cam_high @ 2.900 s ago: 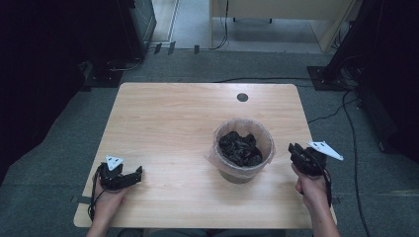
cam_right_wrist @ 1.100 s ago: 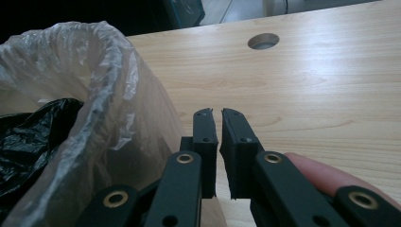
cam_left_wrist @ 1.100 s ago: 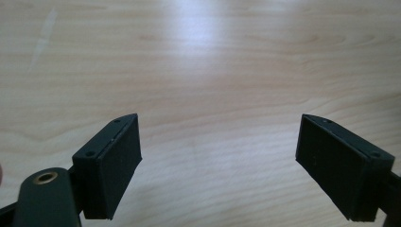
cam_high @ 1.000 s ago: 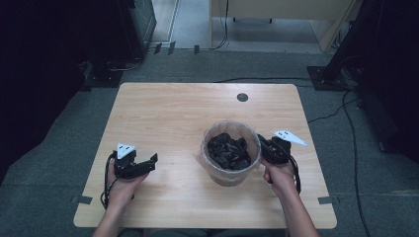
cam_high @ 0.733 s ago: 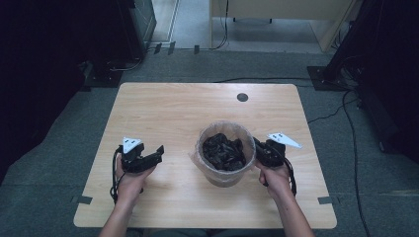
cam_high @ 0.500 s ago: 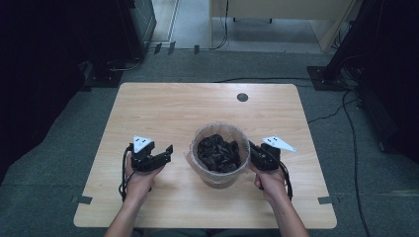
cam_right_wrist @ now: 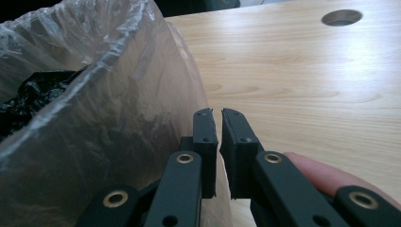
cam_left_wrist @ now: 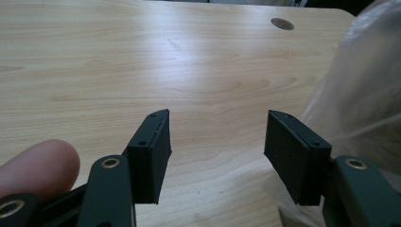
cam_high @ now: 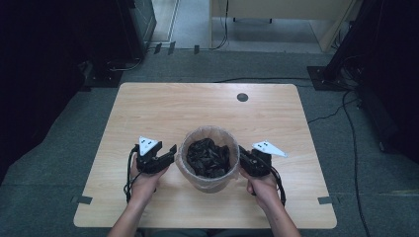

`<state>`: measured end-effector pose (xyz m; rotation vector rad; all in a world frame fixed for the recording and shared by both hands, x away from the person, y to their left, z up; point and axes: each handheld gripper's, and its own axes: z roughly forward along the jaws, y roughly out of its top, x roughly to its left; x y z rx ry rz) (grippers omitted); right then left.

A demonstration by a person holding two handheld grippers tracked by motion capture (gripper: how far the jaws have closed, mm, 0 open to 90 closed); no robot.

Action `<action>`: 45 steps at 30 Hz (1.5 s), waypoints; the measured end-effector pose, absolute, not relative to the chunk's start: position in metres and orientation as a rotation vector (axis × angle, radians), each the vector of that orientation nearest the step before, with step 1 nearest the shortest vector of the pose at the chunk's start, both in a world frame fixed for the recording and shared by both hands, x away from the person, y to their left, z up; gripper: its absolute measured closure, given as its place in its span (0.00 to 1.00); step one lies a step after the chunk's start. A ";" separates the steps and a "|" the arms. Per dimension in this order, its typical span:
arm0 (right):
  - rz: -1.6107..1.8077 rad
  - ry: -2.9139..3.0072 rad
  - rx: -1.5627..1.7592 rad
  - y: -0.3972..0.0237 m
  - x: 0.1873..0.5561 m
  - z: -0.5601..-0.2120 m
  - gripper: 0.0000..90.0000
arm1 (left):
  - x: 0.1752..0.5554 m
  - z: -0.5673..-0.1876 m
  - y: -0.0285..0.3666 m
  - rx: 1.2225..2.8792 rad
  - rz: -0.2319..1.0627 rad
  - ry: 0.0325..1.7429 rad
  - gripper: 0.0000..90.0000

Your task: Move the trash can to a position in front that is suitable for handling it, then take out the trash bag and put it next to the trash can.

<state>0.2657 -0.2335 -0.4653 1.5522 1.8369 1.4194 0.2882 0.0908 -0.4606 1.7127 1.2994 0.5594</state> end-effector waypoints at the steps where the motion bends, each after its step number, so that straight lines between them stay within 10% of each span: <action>1: 1.422 1.840 1.548 -0.231 0.265 -0.466 0.95 | 0.287 -0.461 0.090 1.718 0.559 1.292 0.46; 13: 1.441 1.884 1.521 -0.211 0.257 -0.467 0.94 | 0.273 -0.462 0.096 1.709 0.558 1.293 0.48; 27: 1.363 1.713 1.612 -0.258 0.251 -0.469 0.67 | 0.263 -0.485 0.137 1.735 0.548 1.411 0.37; 45: 1.137 1.784 1.721 -0.262 0.225 -0.514 0.57 | 0.258 -0.496 0.100 1.851 0.634 1.316 0.34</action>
